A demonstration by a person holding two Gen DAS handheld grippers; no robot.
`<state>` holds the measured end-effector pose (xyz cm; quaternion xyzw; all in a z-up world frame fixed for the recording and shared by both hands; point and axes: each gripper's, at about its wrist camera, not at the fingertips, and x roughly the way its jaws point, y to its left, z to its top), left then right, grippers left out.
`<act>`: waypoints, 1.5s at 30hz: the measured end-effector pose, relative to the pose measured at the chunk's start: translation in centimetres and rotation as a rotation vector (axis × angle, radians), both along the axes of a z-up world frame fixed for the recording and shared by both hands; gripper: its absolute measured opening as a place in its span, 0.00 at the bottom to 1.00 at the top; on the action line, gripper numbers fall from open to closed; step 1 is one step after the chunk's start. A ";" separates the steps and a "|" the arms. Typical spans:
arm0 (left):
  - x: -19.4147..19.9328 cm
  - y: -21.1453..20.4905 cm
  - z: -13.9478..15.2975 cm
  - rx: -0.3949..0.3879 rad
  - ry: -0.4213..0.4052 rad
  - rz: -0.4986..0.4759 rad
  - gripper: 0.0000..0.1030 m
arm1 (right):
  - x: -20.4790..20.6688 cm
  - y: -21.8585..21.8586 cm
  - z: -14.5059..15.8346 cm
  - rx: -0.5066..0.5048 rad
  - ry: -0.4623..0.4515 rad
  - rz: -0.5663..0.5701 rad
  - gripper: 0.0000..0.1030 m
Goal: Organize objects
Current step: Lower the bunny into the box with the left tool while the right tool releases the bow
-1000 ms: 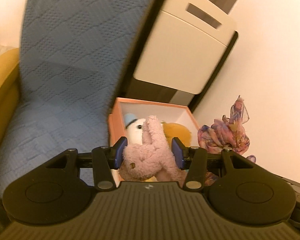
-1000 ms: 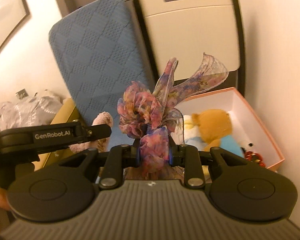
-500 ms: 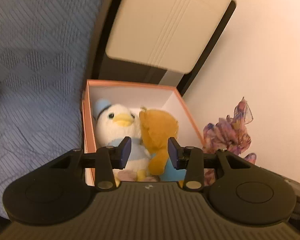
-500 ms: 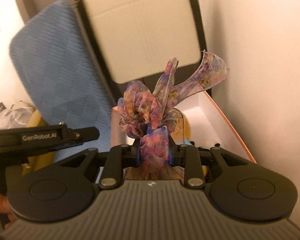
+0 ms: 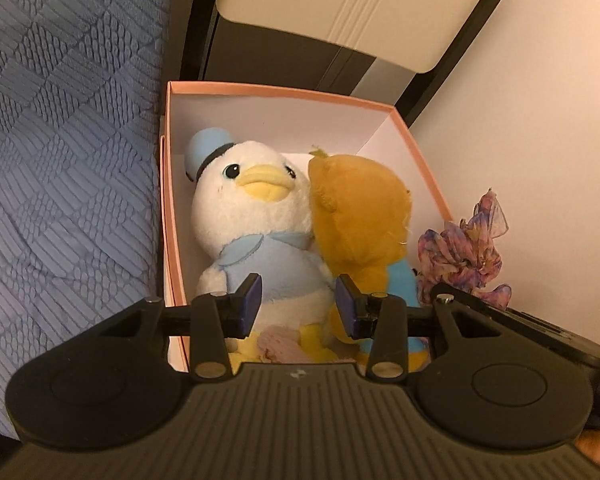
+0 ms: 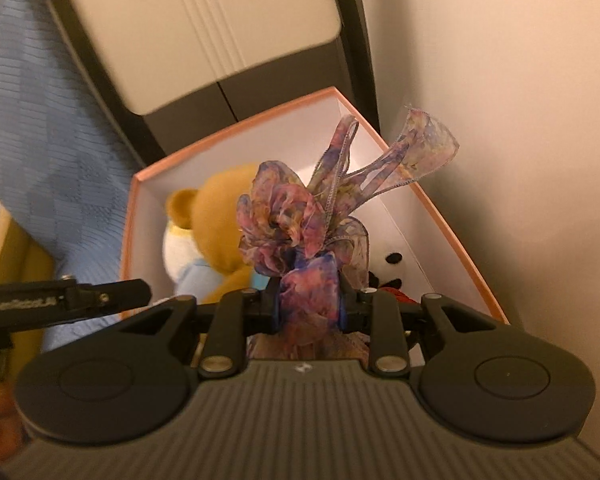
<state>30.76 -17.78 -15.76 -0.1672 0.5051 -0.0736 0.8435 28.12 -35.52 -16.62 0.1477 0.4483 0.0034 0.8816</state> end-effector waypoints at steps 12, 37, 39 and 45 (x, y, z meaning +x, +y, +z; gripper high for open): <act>-0.4 0.2 0.8 0.020 -0.021 -0.011 0.46 | 0.7 -1.2 -0.9 0.009 0.010 -0.021 0.74; -12.2 3.1 15.3 0.008 -0.322 -0.064 0.49 | -10.6 2.6 13.6 -0.003 -0.284 -0.006 0.74; -13.5 3.3 16.1 0.008 -0.343 -0.071 0.55 | -12.0 3.0 14.5 -0.005 -0.302 -0.002 0.74; -17.5 4.2 17.6 0.004 -0.398 -0.086 0.76 | -15.8 4.2 15.7 -0.001 -0.337 -0.002 0.84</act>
